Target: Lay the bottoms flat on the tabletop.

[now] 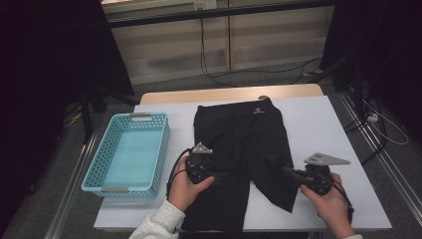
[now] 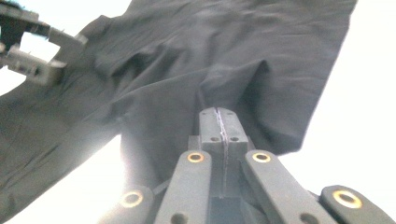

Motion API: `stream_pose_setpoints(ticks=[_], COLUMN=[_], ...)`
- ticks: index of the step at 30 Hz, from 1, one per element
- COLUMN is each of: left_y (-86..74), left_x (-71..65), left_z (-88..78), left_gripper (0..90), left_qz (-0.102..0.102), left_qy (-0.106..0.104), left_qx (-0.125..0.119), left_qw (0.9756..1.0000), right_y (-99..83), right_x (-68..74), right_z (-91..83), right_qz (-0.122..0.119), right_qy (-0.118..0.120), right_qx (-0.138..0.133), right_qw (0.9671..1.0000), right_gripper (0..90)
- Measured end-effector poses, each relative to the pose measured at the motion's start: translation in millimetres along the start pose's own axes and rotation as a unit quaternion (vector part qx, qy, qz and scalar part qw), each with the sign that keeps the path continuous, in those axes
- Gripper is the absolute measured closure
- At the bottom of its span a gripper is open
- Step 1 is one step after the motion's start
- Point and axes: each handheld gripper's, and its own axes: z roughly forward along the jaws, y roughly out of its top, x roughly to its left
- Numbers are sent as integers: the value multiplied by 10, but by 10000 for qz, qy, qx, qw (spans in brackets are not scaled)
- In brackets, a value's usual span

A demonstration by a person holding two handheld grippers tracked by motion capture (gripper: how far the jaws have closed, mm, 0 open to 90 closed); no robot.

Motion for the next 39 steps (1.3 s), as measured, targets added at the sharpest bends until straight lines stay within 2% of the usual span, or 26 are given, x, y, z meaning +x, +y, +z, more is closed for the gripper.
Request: stream_pose_setpoints(ticks=[3, 6, 11, 14, 16, 18, 24, 29, 32, 37, 39], left_y=[19, 47, 101, 150, 178, 204, 229, 210, 210, 241, 243], left_x=[-31, -82, -190, -295, -378, -456, -695, -775, -822, -903, -928], left_z=[17, 53, 126, 180, 221, 257, 388, 538, 635, 739, 790], left_gripper=[212, 219, 239, 245, 249, 253, 282, 318, 337, 403, 451], left_qz=[33, 116, 260, 411, 526, 675, 1015, 1202, 1316, 1557, 1591], left_qy=[-45, -127, -313, -479, -606, -704, -974, -1051, -1060, -1120, -1125], left_qx=[-24, 6, -72, -142, -193, -275, -322, -270, -210, -181, -134], left_qw=[10000, 9999, 9991, 9979, 9966, 9948, 9895, 9868, 9854, 9813, 9807], right_y=[-48, -120, -239, -256, -284, -276, -327, -352, -358, -359, -359], right_x=[-180, -331, -575, -648, -638, -606, -562, -422, -397, -400, -405], right_z=[-166, -243, -224, -152, -89, -93, -184, -210, -201, -192, -190], right_qz=[310, 452, 750, 809, 783, 677, 848, 813, 781, 781, 802], right_qy=[-182, -447, -787, -832, -892, -969, -891, -585, -544, -547, -544], right_qx=[-164, -184, -140, 10, 248, 274, 399, 599, 591, 569, 566], right_qw=[9992, 9978, 9940, 9932, 9926, 9926, 9916, 9932, 9937, 9938, 9937], right_gripper=[900, 900, 900, 900, 900, 900, 900, 900, 900, 900, 900])
